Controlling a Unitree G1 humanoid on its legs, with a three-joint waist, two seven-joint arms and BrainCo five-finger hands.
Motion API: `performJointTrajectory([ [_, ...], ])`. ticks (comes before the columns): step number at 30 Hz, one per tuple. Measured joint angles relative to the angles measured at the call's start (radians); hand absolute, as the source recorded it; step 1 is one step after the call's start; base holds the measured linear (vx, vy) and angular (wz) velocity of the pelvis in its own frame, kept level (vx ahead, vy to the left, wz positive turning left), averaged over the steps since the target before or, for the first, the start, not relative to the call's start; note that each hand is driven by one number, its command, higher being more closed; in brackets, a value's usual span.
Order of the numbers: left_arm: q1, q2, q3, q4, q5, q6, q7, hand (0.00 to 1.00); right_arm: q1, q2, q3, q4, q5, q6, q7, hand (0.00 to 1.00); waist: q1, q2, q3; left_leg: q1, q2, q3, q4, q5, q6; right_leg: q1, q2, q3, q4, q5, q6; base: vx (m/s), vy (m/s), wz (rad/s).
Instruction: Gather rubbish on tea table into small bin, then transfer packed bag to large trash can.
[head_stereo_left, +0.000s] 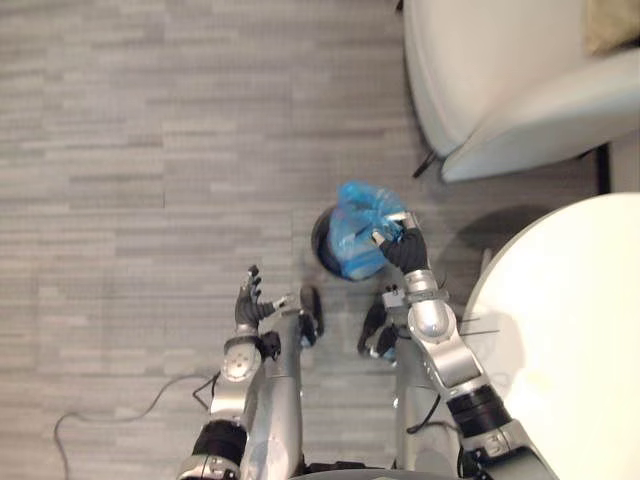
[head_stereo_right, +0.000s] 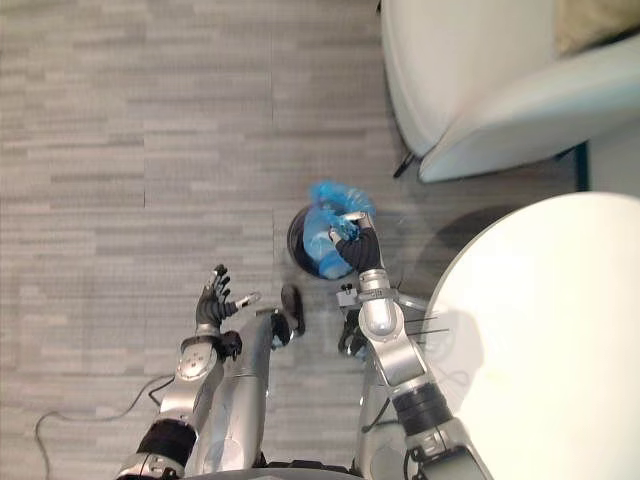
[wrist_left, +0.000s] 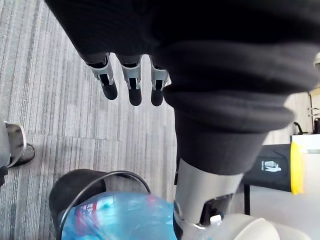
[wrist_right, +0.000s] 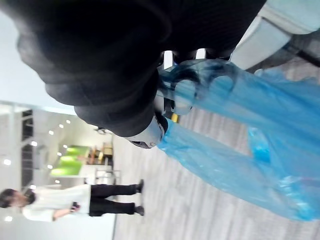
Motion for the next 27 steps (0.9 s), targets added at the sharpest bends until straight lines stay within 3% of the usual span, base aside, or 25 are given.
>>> performJointTrajectory([
  [2,0.036,0.024,-0.022,0.022,0.017,0.000,-0.017,0.00,0.007,-0.004,0.006,0.001,0.020,-0.002,0.031,1.00,0.000,-0.013,-0.029,0.086,-0.014,0.012,-0.080,0.028,0.000,0.082,0.015,0.012,-0.098,0.040,0.003,0.23,0.031,-0.20],
  [7,0.105,0.062,-0.024,0.016,0.054,-0.001,-0.040,0.00,-0.019,-0.062,0.044,0.011,0.070,-0.003,0.123,1.00,0.005,-0.017,-0.079,0.248,-0.031,0.056,-0.229,0.071,0.007,0.231,0.051,0.089,-0.291,0.143,0.011,0.11,0.041,-0.40],
  [9,0.117,0.079,-0.025,-0.023,0.058,-0.003,-0.044,0.00,-0.046,-0.067,0.059,0.014,0.081,-0.004,0.149,1.00,0.005,-0.017,-0.083,0.272,-0.033,0.077,-0.256,0.082,0.002,0.240,0.057,0.124,-0.312,0.167,0.014,-0.01,0.035,-0.47],
  [12,0.108,0.105,-0.030,-0.095,0.059,-0.016,-0.061,0.00,-0.075,-0.069,0.066,0.016,0.108,-0.005,0.163,1.00,0.002,-0.014,-0.085,0.276,-0.029,0.057,-0.252,0.102,0.034,0.231,0.062,0.150,-0.271,0.173,0.023,-0.07,-0.003,-0.02],
  [14,0.095,0.107,-0.024,-0.135,0.060,-0.023,-0.062,0.00,-0.084,-0.076,0.065,0.017,0.117,-0.007,0.167,1.00,0.001,-0.011,-0.084,0.288,-0.031,0.022,-0.261,0.115,0.046,0.203,0.044,0.158,-0.019,0.062,0.017,-0.14,-0.065,0.63],
  [16,0.095,0.118,-0.023,-0.213,0.060,-0.024,-0.062,0.00,-0.087,-0.093,0.065,0.014,0.117,-0.033,0.181,1.00,0.009,-0.012,-0.085,0.287,-0.042,-0.061,-0.250,0.135,0.036,0.263,0.041,0.182,0.188,-0.009,0.063,-0.16,-0.114,1.04],
  [18,0.105,0.126,-0.022,-0.274,0.059,-0.032,-0.062,0.00,-0.109,-0.094,0.068,0.013,0.116,-0.047,0.181,1.00,0.014,-0.024,-0.095,0.256,-0.059,-0.101,-0.247,0.156,0.024,0.316,0.043,0.191,0.151,-0.032,0.052,-0.20,-0.147,0.79],
  [19,0.109,0.127,-0.009,-0.320,0.058,-0.043,-0.060,0.00,-0.149,-0.099,0.068,0.013,0.115,-0.051,0.180,1.00,0.034,-0.024,-0.103,0.214,-0.059,-0.117,-0.250,0.181,0.014,0.328,0.053,0.199,0.051,-0.072,0.037,-0.31,-0.179,0.40],
  [20,0.115,0.122,-0.006,-0.359,0.057,-0.048,-0.059,0.00,-0.197,-0.119,0.067,0.013,0.115,-0.059,0.177,1.00,0.060,-0.009,-0.115,0.158,-0.048,-0.136,-0.287,0.228,-0.008,0.333,0.086,0.192,-0.079,-0.096,0.019,-0.29,-0.150,0.13],
  [21,0.115,0.121,-0.006,-0.365,0.057,-0.048,-0.060,0.00,-0.207,-0.125,0.067,0.013,0.115,-0.062,0.176,1.00,0.063,-0.006,-0.117,0.148,-0.047,-0.141,-0.296,0.242,-0.013,0.338,0.092,0.188,-0.106,-0.102,0.012,-0.31,-0.143,0.31],
  [22,0.110,0.107,-0.010,-0.381,0.053,-0.047,-0.061,0.00,-0.231,-0.156,0.064,0.014,0.116,-0.066,0.174,1.00,0.056,0.040,-0.109,0.125,-0.025,-0.187,-0.337,0.298,-0.031,0.340,0.129,0.159,-0.167,-0.075,-0.005,-0.32,-0.162,0.54],
  [23,0.124,0.102,-0.028,-0.424,0.044,-0.047,-0.063,0.00,-0.232,-0.178,0.063,0.025,0.115,-0.065,0.169,1.00,0.054,0.061,-0.109,0.134,-0.007,-0.197,-0.396,0.331,-0.054,0.336,0.159,0.126,-0.175,-0.052,-0.027,-0.33,-0.150,0.66],
  [24,0.131,0.103,-0.042,-0.450,0.035,-0.047,-0.062,0.00,-0.232,-0.184,0.062,0.033,0.115,-0.065,0.166,1.00,0.052,0.063,-0.109,0.139,0.000,-0.190,-0.424,0.315,-0.072,0.335,0.160,0.113,-0.176,-0.042,-0.035,-0.33,-0.139,0.77],
  [25,0.116,0.106,-0.066,-0.483,0.034,-0.047,-0.063,0.00,-0.234,-0.196,0.054,0.043,0.115,-0.063,0.153,1.00,0.049,0.054,-0.108,0.127,0.003,-0.142,-0.412,0.224,-0.107,0.330,0.142,0.067,-0.204,-0.008,-0.060,-0.35,-0.104,0.92],
  [26,0.096,0.105,-0.095,-0.515,0.034,-0.053,-0.070,0.00,-0.247,-0.207,0.041,0.050,0.115,-0.062,0.151,1.00,0.038,0.039,-0.106,0.093,0.006,-0.085,-0.298,0.188,-0.048,0.326,0.114,0.035,-0.227,0.002,-0.069,-0.32,-0.091,0.95],
  [27,0.090,0.106,-0.109,-0.523,0.035,-0.063,-0.077,0.00,-0.251,-0.206,0.032,0.051,0.115,-0.061,0.148,1.00,0.032,0.039,-0.107,0.090,0.005,-0.069,-0.235,0.171,-0.024,0.328,0.100,0.021,-0.235,0.011,-0.069,-0.27,-0.057,0.82],
])
